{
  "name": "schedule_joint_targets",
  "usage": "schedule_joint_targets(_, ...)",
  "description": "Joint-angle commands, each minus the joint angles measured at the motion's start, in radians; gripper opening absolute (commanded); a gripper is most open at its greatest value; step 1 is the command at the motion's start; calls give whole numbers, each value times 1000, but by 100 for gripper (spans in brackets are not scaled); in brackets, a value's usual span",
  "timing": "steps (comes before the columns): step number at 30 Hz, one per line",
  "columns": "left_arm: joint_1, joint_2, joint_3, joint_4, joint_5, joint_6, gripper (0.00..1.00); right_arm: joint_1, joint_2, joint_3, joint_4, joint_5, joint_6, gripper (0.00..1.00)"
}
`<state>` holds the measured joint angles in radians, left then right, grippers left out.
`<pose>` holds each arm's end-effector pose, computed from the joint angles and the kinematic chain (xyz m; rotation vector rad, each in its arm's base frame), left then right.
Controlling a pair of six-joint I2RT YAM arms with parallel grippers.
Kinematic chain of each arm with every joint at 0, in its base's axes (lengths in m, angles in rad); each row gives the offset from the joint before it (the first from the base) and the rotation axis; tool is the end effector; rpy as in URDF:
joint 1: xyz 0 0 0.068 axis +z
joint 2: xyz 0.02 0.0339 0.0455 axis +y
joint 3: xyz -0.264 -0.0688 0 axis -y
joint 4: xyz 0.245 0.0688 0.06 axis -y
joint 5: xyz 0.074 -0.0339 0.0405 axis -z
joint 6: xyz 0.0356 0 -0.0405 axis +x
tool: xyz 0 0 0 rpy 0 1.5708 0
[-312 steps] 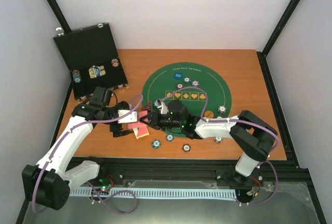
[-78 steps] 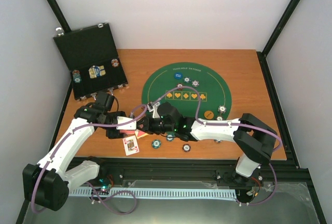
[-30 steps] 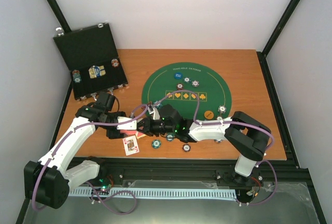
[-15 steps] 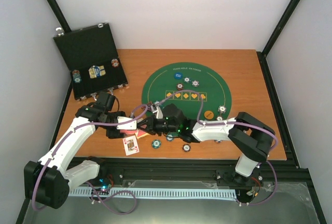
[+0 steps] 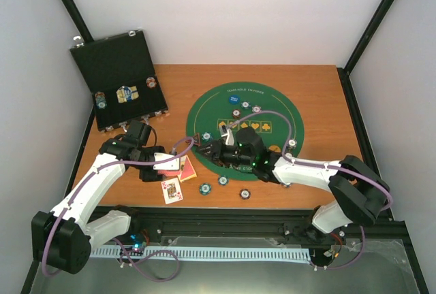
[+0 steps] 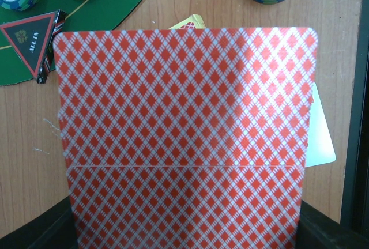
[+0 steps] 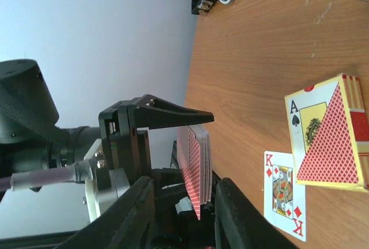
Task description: Distribute texas hold em gaming equipment
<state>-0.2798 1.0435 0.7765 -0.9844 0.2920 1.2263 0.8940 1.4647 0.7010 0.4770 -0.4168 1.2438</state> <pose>0.1637 -0.0577 0.2322 1.9088 1.9422 -0.1565 0.1846 0.2528 0.2198 0.0415 2.2959 1.7175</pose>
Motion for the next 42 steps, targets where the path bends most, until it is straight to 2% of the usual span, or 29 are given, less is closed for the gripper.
schedule_joint_targets(1, -6, -7, 20, 18, 13, -8, 50, 27, 44, 56, -62, -32, -58, 32)
schedule_joint_targets(3, -6, -6, 22, 18, 12, -10, 50, 52, 86, 81, -48, -39, -60, 36)
schedule_joint_targets(8, -6, -9, 29, 14, 23, -17, 50, 108, 180, 112, 35, -47, -32, 38)
schedule_joint_targets(17, -6, -12, 28, 8, 23, -16, 50, 161, 271, 166, 80, -49, -7, 35)
schedule_joint_targets(23, -6, -21, 17, 8, 20, -12, 50, 169, 284, 169, 96, -41, 5, 28)
schedule_joint_targets(36, -6, -31, 4, 12, 7, -5, 50, 169, 286, 174, 111, -29, 34, 3)
schedule_joint_targets(42, -6, -34, 0, 16, -5, 3, 50, 165, 265, 164, 107, -25, 34, 3)
